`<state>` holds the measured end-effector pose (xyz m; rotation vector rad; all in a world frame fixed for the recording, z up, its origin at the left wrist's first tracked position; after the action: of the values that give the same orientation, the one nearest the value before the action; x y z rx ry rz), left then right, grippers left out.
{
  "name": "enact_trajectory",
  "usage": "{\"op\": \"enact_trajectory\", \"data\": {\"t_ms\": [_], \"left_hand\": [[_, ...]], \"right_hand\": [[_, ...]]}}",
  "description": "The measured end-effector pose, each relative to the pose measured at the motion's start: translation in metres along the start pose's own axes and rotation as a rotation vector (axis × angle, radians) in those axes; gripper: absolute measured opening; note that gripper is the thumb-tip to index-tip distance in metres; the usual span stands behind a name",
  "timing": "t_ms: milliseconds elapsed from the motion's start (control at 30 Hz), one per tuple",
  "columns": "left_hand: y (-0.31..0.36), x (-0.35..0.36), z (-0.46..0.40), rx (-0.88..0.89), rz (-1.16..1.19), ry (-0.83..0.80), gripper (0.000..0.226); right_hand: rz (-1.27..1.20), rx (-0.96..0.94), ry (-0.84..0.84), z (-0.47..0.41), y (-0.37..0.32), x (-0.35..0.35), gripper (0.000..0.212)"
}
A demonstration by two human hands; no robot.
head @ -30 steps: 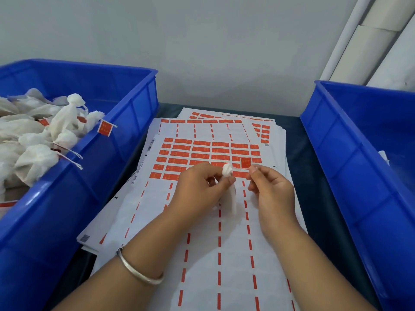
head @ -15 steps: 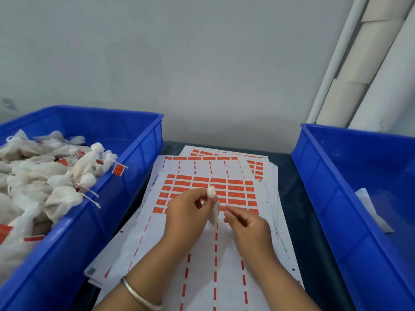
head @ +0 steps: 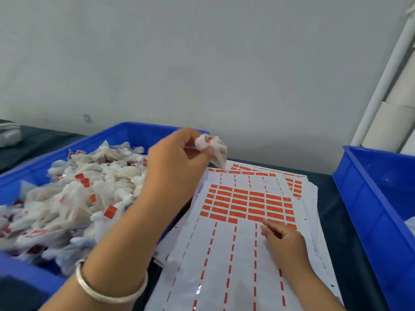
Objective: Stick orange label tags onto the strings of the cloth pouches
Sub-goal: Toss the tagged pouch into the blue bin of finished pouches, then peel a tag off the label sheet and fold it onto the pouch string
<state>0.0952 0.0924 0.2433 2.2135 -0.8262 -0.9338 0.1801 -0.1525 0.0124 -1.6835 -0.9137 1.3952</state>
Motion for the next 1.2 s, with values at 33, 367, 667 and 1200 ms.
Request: {"op": "enact_trajectory", "data": {"t_ms": [33, 367, 667, 1200], "left_hand": [[0.004, -0.018, -0.006, 0.022, -0.041, 0.041, 0.012], [-0.094, -0.090, -0.074, -0.198, -0.494, -0.043, 0.002], [-0.174, -0.059, -0.054, -0.432, -0.612, -0.274, 0.016], [-0.043, -0.021, -0.020, -0.066, -0.329, -0.279, 0.011]], "right_hand": [[0.010, 0.006, 0.001, 0.000, 0.000, 0.000, 0.032], [0.130, -0.006, -0.023, 0.004, -0.009, 0.003, 0.031], [0.205, -0.024, -0.035, 0.002, -0.008, 0.010, 0.028], [0.759, -0.252, -0.146, 0.020, -0.043, 0.029, 0.020]]}}
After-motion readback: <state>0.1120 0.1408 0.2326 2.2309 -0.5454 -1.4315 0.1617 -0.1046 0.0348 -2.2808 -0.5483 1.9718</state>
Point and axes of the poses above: each hand's wrist, its own z-axis away from the middle knuckle, its own x-axis out of the palm, y = z × x, the point moved 8 cm from there along -z, towards the middle knuckle, and after that the axes turned 1 degree about -y, right-handed, at the moved point
